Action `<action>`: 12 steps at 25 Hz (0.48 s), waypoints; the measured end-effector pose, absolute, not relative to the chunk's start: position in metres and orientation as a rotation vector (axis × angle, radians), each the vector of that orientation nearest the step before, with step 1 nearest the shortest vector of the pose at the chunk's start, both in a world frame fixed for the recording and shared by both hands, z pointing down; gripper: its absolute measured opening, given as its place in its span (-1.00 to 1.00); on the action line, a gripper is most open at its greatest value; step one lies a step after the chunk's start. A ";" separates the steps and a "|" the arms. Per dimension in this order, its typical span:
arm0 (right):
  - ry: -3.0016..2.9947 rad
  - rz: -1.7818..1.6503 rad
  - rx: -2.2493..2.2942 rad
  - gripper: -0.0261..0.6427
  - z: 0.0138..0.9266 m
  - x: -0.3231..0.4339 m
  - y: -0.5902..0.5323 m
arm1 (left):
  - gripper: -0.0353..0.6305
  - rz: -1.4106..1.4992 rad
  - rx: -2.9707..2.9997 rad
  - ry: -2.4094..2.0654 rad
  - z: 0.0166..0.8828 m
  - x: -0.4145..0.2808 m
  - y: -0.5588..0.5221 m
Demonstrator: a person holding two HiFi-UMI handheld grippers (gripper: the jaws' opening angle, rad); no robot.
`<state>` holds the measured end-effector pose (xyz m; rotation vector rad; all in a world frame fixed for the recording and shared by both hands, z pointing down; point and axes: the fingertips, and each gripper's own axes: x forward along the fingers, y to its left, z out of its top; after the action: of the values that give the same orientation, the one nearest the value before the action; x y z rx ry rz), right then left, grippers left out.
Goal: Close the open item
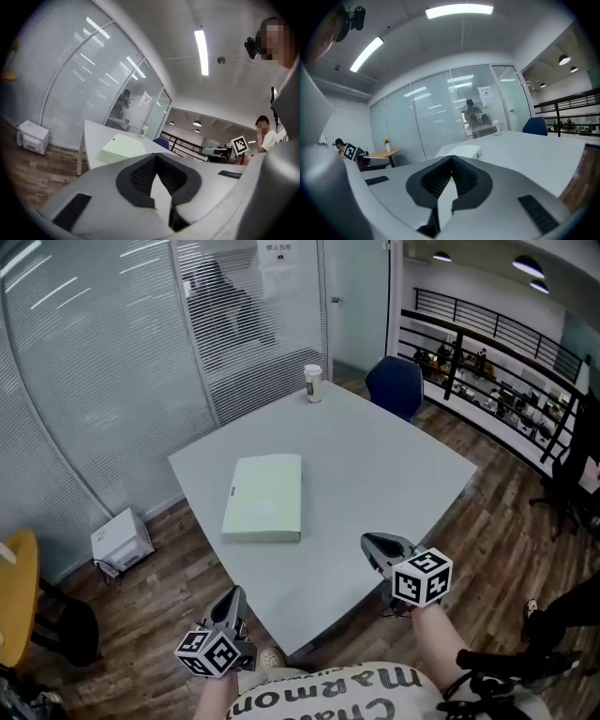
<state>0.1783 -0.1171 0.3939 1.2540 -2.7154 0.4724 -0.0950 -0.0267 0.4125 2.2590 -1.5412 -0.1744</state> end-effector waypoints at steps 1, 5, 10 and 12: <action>-2.728 0.481 1.245 -0.92 0.395 0.183 -0.111 | -0.94 -0.176 2.258 -1.549 0.412 -0.088 -0.021; -2.772 0.517 1.199 -0.92 0.395 0.193 -0.090 | -0.94 -0.189 2.263 -1.565 0.404 -0.067 -0.002; -2.777 0.535 1.158 -0.92 0.400 0.203 -0.071 | -0.94 -0.229 2.264 -1.565 0.396 -0.049 0.016; -2.780 0.535 1.154 -0.92 0.400 0.206 -0.065 | -0.94 -0.220 2.265 -1.567 0.397 -0.044 0.025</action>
<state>0.2063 -0.0648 0.3998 1.1540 -2.7799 0.5346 -0.0438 0.0245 0.3973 2.2646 -1.5669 -0.2200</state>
